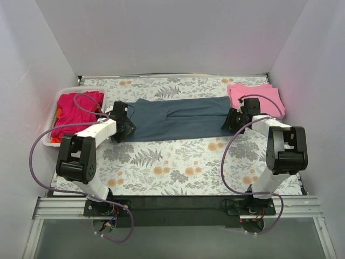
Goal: Fold and stack the t-shirts
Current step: Fold the tshirt
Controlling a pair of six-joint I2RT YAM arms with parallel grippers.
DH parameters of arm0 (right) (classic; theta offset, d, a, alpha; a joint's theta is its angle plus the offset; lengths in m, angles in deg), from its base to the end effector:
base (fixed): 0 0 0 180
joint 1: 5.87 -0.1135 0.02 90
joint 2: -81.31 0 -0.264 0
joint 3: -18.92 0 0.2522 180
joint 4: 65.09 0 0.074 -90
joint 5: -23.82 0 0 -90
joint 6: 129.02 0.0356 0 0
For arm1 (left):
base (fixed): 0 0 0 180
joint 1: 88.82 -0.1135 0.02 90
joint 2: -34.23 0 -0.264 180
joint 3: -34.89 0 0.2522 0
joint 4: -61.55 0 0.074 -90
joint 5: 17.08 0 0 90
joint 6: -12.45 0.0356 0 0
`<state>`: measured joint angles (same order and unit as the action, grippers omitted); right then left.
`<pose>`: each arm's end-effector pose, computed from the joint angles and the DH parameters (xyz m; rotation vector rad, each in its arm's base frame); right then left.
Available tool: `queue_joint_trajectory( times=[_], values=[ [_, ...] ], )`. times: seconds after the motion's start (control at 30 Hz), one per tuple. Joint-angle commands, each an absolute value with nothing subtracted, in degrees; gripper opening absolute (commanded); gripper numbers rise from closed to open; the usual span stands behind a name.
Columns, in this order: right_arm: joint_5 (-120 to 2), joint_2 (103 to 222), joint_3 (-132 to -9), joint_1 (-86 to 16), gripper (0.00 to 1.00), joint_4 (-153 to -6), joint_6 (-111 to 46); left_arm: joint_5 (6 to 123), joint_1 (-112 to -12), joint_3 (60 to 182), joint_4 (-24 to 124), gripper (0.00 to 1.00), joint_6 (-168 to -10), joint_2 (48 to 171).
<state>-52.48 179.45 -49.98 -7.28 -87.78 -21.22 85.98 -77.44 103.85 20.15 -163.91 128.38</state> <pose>0.3441 0.0169 0.1662 0.2529 2.4801 0.4384 0.3060 -0.0534 0.1697 -1.6914 2.1000 -0.2177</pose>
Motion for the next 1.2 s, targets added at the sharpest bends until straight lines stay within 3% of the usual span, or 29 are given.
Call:
queue_joint_trajectory(
  times=[0.0, 0.2, 0.7, 0.97, 1.17],
  values=[
    [-59.0, 176.0, -51.0, -8.5, 0.52, -92.6, -23.7, 85.8, -77.4, 107.9, 17.9, 0.57, -161.7, 123.5],
    [-63.7, 176.8, -56.1, -17.1, 0.52, -95.0, -26.8, 84.1, -74.9, 113.4, 17.6, 0.57, -161.7, 127.3],
    [-63.2, 186.5, -57.4, -23.3, 0.51, -109.5, -29.8, 86.4, -73.5, 128.4, 13.4, 0.57, -159.8, 149.4],
    [-55.8, 177.3, -43.0, -37.8, 0.51, -120.0, -26.0, 88.7, -75.5, 152.0, 8.0, 0.58, -152.9, 166.8],
    [-49.6, 173.8, -46.2, -56.7, 0.52, -124.7, -23.0, 84.8, -75.6, 174.0, 8.5, 0.62, -143.6, 180.5]
  ],
)
